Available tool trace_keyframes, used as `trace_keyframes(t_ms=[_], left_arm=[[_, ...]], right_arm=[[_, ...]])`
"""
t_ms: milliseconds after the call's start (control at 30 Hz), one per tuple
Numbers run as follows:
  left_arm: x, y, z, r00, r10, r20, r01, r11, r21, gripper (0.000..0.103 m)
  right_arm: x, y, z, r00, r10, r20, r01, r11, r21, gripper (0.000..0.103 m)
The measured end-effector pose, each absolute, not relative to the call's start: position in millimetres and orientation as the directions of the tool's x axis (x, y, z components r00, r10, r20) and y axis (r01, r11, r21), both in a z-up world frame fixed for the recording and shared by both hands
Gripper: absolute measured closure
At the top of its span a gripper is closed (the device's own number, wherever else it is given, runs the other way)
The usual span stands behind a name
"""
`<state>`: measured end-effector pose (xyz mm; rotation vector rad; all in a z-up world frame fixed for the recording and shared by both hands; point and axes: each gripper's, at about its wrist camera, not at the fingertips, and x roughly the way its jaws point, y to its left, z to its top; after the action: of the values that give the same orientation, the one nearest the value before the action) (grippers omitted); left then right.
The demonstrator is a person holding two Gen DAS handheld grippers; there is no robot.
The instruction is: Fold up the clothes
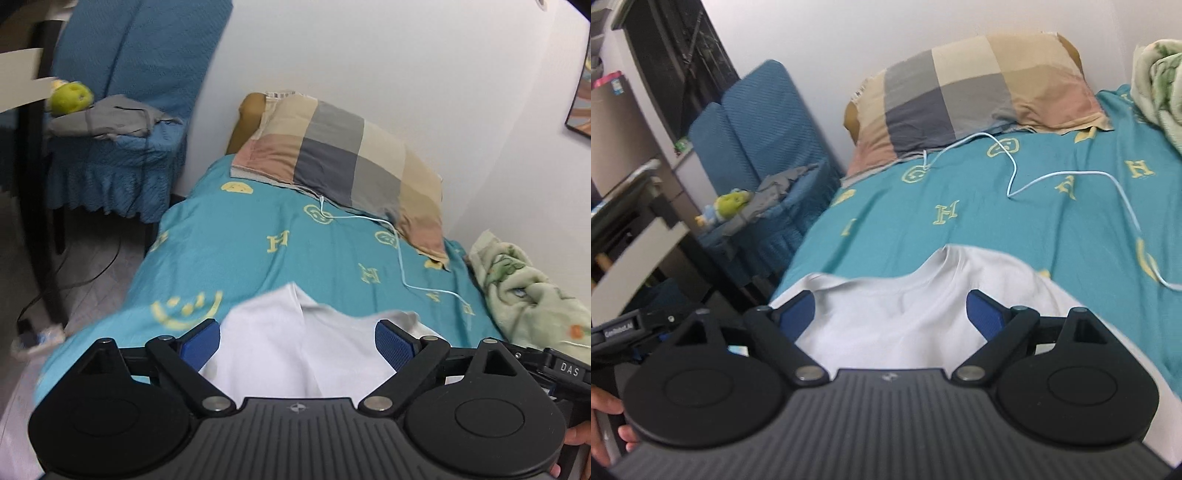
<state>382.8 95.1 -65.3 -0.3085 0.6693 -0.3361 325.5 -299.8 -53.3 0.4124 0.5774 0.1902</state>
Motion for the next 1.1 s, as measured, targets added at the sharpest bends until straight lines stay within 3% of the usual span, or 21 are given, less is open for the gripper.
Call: trace_keyframes(t_ms=[267,533,800,1100], left_arm=[[240,163,-48,0.764,-0.402,-0.505,0.057,0.821,-0.568,0.010],[172,193,-49,0.761,-0.356,-0.543,-0.035,0.813,-0.581,0.011],[176,209,-95,0.710,-0.374,-0.596,-0.228,0.679,-0.697,0.017],[207,211,-133,0.703,-0.325,-0.633,-0.314,0.657,-0.685,0.022]], right_arm=[[171,-289,-4,0.854,0.262,-0.449,-0.070,0.913,0.401,0.013],[56,-296,1,0.871,0.261,-0.416,-0.047,0.887,0.458,0.013],[53,-303,-31,0.838,0.312,-0.447,-0.021,0.838,0.546,0.013],[72,-303,-54,0.812,0.353,-0.465,-0.003,0.799,0.601,0.013]])
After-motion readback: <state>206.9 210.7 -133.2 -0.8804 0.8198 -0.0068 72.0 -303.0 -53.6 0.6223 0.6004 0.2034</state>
